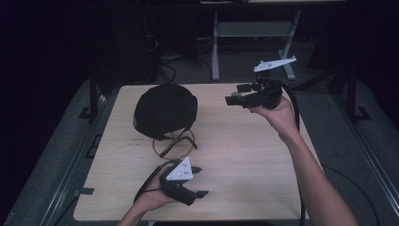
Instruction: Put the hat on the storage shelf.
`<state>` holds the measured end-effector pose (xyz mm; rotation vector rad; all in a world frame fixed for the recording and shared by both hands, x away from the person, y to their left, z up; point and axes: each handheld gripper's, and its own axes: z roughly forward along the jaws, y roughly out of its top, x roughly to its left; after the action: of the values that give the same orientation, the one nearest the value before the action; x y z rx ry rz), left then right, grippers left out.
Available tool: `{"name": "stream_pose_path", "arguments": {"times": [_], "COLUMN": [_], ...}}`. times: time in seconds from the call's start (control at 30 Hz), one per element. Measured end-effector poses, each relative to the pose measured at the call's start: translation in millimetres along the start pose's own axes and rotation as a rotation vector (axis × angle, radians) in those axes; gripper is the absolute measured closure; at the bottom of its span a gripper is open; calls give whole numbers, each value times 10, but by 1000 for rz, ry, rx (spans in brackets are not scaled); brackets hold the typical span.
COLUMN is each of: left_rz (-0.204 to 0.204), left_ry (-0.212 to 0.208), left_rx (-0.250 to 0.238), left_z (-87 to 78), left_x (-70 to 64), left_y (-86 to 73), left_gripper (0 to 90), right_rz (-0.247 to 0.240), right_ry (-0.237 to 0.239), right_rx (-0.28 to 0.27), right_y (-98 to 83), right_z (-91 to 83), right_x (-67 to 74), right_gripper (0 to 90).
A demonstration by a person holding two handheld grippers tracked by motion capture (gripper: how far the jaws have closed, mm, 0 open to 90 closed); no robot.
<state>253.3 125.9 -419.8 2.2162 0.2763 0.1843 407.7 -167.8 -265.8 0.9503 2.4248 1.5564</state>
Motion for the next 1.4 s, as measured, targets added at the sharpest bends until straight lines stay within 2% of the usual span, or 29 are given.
{"name": "stream_pose_path", "arguments": {"times": [0.2,0.57,1.0,1.4], "left_rz": [-15,-14,-16,-21], "left_ry": [-3,-2,-4,-5], "left_rx": [-4,3,6,8], "left_z": [2,-1,7,23], "left_x": [2,11,12,5], "left_y": [-4,0,-7,-7], "left_gripper": [248,248,248,247], "right_rz": [3,26,51,75], "right_ry": [-17,-32,-36,-42], "right_rx": [4,17,25,26], "right_y": [-88,-266,-439,-695], "right_z": [-83,-203,-304,-434], "right_x": [-44,-133,-188,-235], "right_gripper": [184,182,182,178]}}
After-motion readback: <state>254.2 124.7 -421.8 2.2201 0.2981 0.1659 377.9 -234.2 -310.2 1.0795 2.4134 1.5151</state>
